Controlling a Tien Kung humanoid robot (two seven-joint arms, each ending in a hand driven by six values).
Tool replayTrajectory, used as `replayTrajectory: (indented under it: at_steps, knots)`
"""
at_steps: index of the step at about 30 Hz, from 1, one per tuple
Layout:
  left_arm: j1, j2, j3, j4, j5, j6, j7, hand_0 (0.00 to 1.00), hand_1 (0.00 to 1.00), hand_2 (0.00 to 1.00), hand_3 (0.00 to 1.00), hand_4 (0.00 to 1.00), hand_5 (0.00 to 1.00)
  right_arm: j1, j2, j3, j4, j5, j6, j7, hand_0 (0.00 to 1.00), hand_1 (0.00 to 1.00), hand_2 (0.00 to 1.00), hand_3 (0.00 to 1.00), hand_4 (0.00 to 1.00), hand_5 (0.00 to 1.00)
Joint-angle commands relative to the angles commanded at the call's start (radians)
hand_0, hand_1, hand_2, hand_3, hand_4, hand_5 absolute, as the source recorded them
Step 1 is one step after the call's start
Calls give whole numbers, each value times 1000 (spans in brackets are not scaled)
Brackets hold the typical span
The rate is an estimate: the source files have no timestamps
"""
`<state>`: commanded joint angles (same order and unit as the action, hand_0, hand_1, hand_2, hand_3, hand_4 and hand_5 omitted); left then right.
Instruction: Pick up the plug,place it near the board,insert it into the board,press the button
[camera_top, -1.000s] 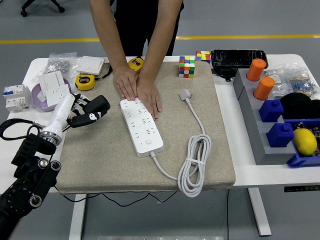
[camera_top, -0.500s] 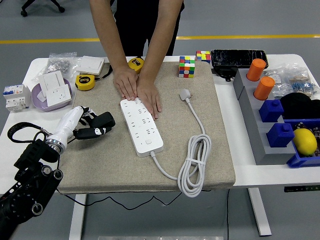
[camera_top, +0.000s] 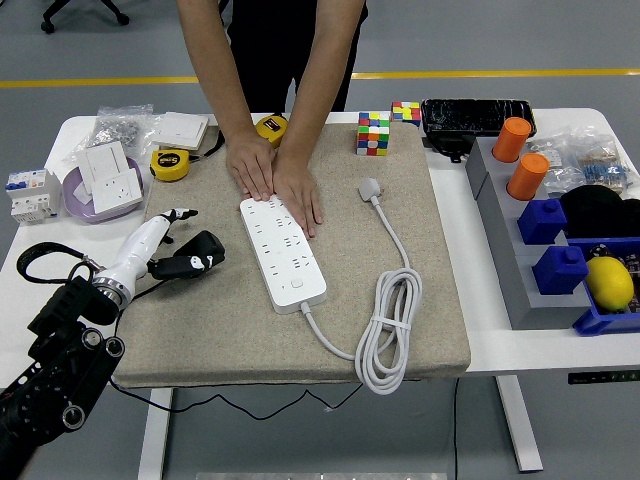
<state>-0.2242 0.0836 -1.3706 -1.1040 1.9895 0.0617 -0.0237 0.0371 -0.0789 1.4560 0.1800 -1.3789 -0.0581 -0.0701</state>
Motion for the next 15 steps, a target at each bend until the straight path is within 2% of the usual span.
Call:
replayTrajectory:
  at_steps: [1,4,5,9,13,15]
  knots:
    - [4,-1,-4,-9,-31,6,-5,909,998,985,928,998,797,0,0,1,0,-1,0,0,798,706,715,754,998,998]
    - [35,-15,-32,-81,-150,68,-52,909,998,985,928,998,797,-1,-1,3,0,-1,0,0,798,706,715,754,998,998]
    - [45,-20,-40,-107,-192,86,-67,911,998,974,926,998,870,-1,0,4,0,-3,0,-1,798,706,715,753,998,998]
    - [83,-38,-58,-198,-354,116,-111,911,998,974,926,998,870,-3,1,6,0,-4,1,-1,798,706,715,753,998,998]
    - [128,-56,-74,-292,-530,88,-143,904,998,976,927,998,899,-3,3,4,0,-1,0,0,798,706,715,754,998,998]
    - [152,-66,-96,-327,-614,57,-153,904,998,976,927,998,899,-4,4,2,0,2,0,2,798,706,715,754,998,998]
